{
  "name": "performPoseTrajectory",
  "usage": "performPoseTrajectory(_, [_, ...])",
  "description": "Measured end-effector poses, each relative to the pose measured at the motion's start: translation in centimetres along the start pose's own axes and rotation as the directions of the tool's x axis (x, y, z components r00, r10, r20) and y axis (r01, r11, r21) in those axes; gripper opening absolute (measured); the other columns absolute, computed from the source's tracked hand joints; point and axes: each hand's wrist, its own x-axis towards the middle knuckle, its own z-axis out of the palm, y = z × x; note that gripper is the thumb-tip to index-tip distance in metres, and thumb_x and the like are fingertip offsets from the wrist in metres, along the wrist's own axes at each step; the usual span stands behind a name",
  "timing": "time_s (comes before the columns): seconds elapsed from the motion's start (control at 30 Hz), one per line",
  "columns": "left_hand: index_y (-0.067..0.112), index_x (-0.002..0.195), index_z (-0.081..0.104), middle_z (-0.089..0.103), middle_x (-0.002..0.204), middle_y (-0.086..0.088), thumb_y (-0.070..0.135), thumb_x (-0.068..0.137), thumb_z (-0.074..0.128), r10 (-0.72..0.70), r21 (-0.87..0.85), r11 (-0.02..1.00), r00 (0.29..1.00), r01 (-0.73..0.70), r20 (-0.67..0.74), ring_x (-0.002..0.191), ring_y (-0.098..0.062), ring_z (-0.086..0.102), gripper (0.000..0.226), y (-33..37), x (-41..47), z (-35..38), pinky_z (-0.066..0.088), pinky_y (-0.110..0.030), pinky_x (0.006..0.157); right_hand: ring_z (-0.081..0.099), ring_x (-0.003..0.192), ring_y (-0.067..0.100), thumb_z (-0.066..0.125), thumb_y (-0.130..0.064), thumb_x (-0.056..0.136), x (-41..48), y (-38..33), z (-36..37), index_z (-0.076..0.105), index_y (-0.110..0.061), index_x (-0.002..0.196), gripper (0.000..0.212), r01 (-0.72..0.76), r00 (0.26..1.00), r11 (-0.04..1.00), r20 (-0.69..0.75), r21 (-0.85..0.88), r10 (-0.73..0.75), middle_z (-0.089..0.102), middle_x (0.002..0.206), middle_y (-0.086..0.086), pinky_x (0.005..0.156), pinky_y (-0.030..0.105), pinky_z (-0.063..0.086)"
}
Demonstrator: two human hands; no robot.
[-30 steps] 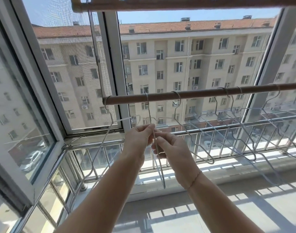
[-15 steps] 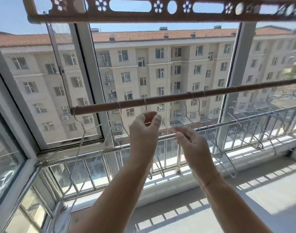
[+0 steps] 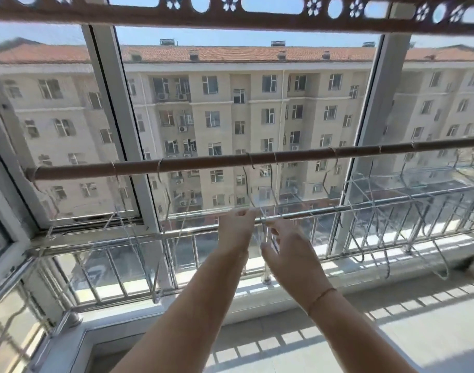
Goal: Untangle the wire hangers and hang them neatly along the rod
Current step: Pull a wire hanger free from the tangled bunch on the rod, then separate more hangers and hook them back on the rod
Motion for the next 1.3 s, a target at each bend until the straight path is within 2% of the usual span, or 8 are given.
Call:
performPoseTrajectory(0.23, [0.004,0.075,0.064,0.063,0.070,-0.007,0.005,0.090,0.055,-0.062,-0.142,0.988,0.998,0.060,-0.012,0.054,-0.012,0.056,0.017,-0.6,0.7,1.6,0.045,-0.019,0.055,0.058,0.078,0.014,0.054,-0.012,0.087,-0.2,1.6,-0.6,0.054,-0.016,0.117,0.031,-0.031,0.995,0.999,0.100,0.015,0.030,0.063,0.084,0.000,0.076,0.029,0.050])
performPoseTrajectory(0.4, [0.003,0.076,0.064,0.063,0.069,-0.008,0.005,0.089,0.057,-0.021,-0.196,0.981,0.998,0.010,-0.056,0.060,-0.015,0.059,0.016,0.5,1.2,1.4,0.051,-0.023,0.061,0.054,0.059,0.006,0.055,-0.010,0.086,0.5,1.5,-0.3,0.058,-0.018,0.118,0.033,-0.018,0.998,0.996,0.055,0.082,0.014,0.060,0.066,-0.004,0.058,0.011,0.043])
performPoseTrajectory(0.5, [0.003,0.073,0.064,0.064,0.069,-0.008,0.004,0.089,0.058,-0.014,-0.222,0.975,0.997,-0.003,-0.077,0.061,-0.016,0.059,0.017,1.6,2.1,0.8,0.050,-0.024,0.059,0.049,0.051,0.007,0.054,-0.010,0.086,1.5,0.9,-0.3,0.059,-0.017,0.117,0.031,0.000,1.000,0.989,0.031,0.146,-0.005,0.055,0.059,-0.003,0.053,0.013,0.042])
performPoseTrajectory(0.67, [0.004,0.070,0.062,0.061,0.065,-0.008,0.004,0.089,0.057,-0.046,-0.235,0.972,0.988,0.010,-0.149,0.057,-0.013,0.056,0.020,1.2,3.1,-0.8,0.044,-0.018,0.050,0.052,0.054,0.009,0.055,-0.014,0.087,1.8,0.5,0.6,0.059,-0.015,0.113,0.026,-0.028,0.999,0.974,0.049,0.225,0.017,0.060,0.063,0.001,0.055,0.016,0.044])
performPoseTrajectory(0.77, [0.004,0.074,0.063,0.060,0.065,-0.008,0.005,0.090,0.057,-0.082,-0.227,0.973,0.985,0.046,-0.152,0.056,-0.012,0.055,0.016,-0.5,2.4,-2.0,0.043,-0.017,0.049,0.063,0.076,0.013,0.053,-0.017,0.089,0.7,1.0,1.3,0.061,-0.014,0.109,0.022,-0.040,0.997,0.971,0.067,0.236,0.025,0.068,0.084,0.003,0.069,0.017,0.051])
performPoseTrajectory(0.9, [0.003,0.096,0.067,0.060,0.067,-0.005,0.009,0.093,0.052,-0.067,-0.054,0.997,0.992,0.061,-0.108,0.059,-0.011,0.054,0.016,-4.3,0.1,-3.6,0.042,-0.018,0.054,0.059,0.095,0.009,0.053,-0.018,0.089,-0.8,2.8,2.2,0.059,-0.011,0.114,0.027,-0.077,0.992,0.973,0.119,0.219,0.051,0.065,0.105,0.000,0.082,0.012,0.044])
performPoseTrajectory(1.13, [0.004,0.098,0.069,0.056,0.067,-0.002,0.006,0.094,0.049,-0.025,0.188,0.982,0.998,0.034,-0.050,0.060,-0.009,0.046,0.021,-10.4,-2.6,-6.2,0.037,-0.006,0.048,0.049,0.120,0.019,0.052,-0.012,0.088,-2.5,5.8,4.1,0.048,-0.008,0.128,0.040,-0.220,0.938,0.964,0.303,0.148,0.167,0.052,0.130,0.009,0.104,0.034,0.040])
performPoseTrajectory(1.3, [0.015,0.095,0.073,0.063,0.078,0.001,0.015,0.094,0.052,-0.020,0.373,0.928,1.000,0.016,0.007,0.074,-0.008,0.054,0.021,-11.6,-3.2,-8.3,0.038,-0.020,0.063,0.039,0.130,0.020,0.053,-0.008,0.086,-3.1,6.4,5.3,0.044,-0.008,0.132,0.046,-0.156,0.922,0.986,0.366,0.053,0.127,0.045,0.138,0.008,0.111,0.029,0.028])
